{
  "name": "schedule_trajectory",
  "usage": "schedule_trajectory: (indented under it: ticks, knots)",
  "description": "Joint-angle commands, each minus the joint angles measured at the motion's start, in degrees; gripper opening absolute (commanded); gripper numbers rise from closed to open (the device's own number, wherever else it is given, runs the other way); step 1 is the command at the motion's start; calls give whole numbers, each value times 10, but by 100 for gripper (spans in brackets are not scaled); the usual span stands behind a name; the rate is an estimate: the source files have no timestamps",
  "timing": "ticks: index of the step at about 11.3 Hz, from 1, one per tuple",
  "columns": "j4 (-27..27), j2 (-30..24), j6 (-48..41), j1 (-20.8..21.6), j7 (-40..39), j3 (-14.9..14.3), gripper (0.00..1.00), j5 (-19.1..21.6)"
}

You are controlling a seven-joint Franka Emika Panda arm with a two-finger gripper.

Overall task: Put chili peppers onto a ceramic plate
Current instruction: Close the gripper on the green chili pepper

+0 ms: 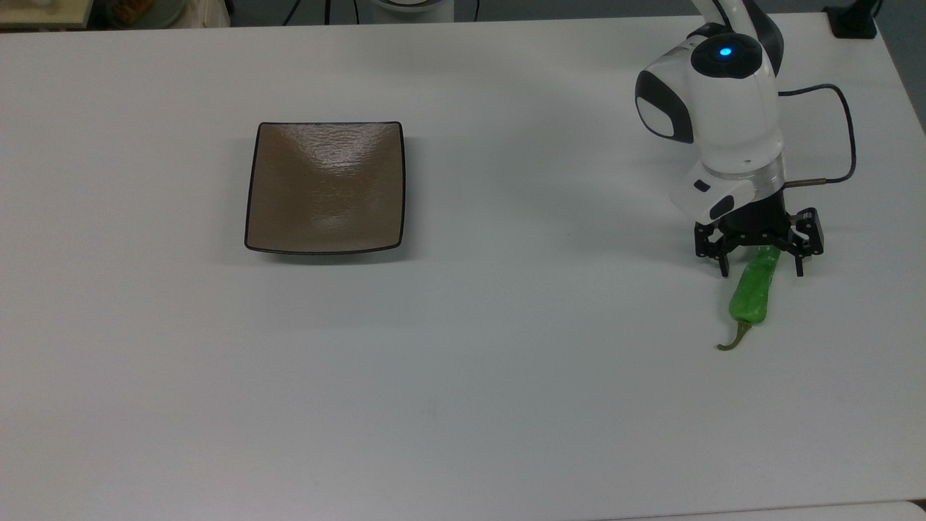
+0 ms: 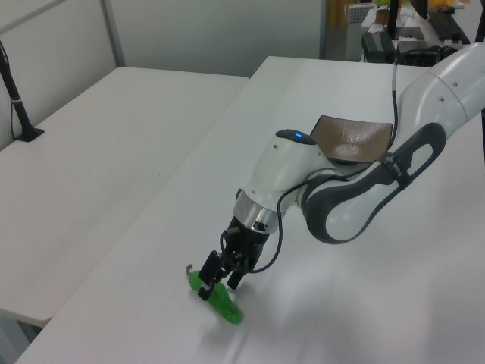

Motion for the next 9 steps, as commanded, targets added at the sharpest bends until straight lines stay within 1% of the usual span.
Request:
schedule_trajectory:
  ticks: [1, 2, 3, 4, 5, 7, 9]
  knots:
    - [15, 13, 20, 9, 18, -9, 52, -15]
    - [15, 14, 27, 9, 25, -9, 32, -15]
    - [15, 14, 29, 9, 31, -9, 21, -17]
    - [14, 13, 29, 8, 31, -9, 14, -17]
    - [13, 13, 29, 6, 31, -9, 11, -18]
    - [1, 3, 30, 0, 31, -8, 11, -33]
    - [-35, -36, 29, -15, 29, -8, 11, -34]
